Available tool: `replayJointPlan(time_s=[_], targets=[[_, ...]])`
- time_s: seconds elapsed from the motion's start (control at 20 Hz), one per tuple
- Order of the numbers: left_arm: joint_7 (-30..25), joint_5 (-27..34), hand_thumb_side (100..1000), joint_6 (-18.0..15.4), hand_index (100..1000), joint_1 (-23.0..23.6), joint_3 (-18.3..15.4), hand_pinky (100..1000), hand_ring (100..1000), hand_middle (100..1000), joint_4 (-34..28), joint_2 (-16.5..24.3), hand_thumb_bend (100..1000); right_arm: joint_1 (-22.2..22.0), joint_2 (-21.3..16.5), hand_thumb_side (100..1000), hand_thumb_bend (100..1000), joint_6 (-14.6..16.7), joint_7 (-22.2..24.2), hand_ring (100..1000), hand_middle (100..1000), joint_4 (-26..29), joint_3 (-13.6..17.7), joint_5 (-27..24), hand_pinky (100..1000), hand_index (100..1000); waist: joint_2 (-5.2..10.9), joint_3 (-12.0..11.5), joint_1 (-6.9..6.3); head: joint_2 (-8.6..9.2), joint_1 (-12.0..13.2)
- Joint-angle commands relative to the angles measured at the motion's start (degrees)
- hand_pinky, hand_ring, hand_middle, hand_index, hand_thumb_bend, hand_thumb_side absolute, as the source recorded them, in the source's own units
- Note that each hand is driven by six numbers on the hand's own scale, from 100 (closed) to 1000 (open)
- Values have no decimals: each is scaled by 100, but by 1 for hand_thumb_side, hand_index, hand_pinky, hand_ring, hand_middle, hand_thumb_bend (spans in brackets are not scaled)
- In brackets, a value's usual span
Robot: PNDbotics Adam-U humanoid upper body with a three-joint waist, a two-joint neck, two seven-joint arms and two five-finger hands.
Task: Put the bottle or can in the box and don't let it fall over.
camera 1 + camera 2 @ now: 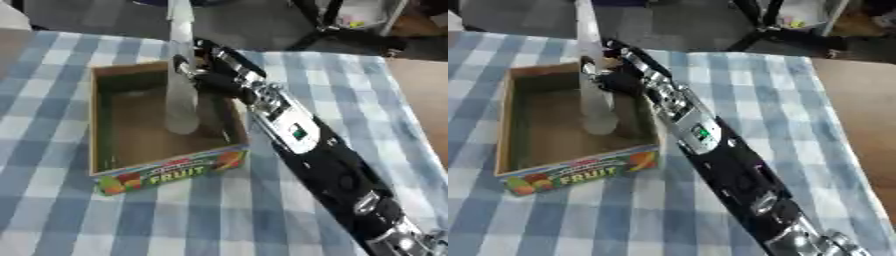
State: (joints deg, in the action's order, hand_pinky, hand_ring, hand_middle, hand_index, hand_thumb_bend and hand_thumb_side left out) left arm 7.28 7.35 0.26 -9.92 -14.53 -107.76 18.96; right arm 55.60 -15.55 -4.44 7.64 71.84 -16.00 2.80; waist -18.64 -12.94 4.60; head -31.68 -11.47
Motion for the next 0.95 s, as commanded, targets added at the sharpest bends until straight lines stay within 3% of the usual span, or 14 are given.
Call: replayJointPlan(time_s=[0.05, 0.55, 0.95], targets=[[-4, -19, 425, -13, 771, 14, -64, 1000, 496, 589, -84, 136, 687, 15, -198, 542, 100, 2, 24, 1000, 1000, 211, 91, -12, 873, 941, 185, 36, -78, -23, 52], [33, -42, 426, -19, 771, 128, -98, 1000, 496, 589, -55, 154, 688, -474, -629, 498, 100, -129, -118, 975, 1000, 788, 226, -361, 839, 937, 322, 366, -199, -147, 279], [48, -49, 427, -22, 772, 180, -109, 1000, 495, 589, -29, 155, 690, -995, -1041, 466, 100, -374, -532, 912, 1000, 1312, 638, -726, 777, 912, 399, 601, -293, -191, 455]])
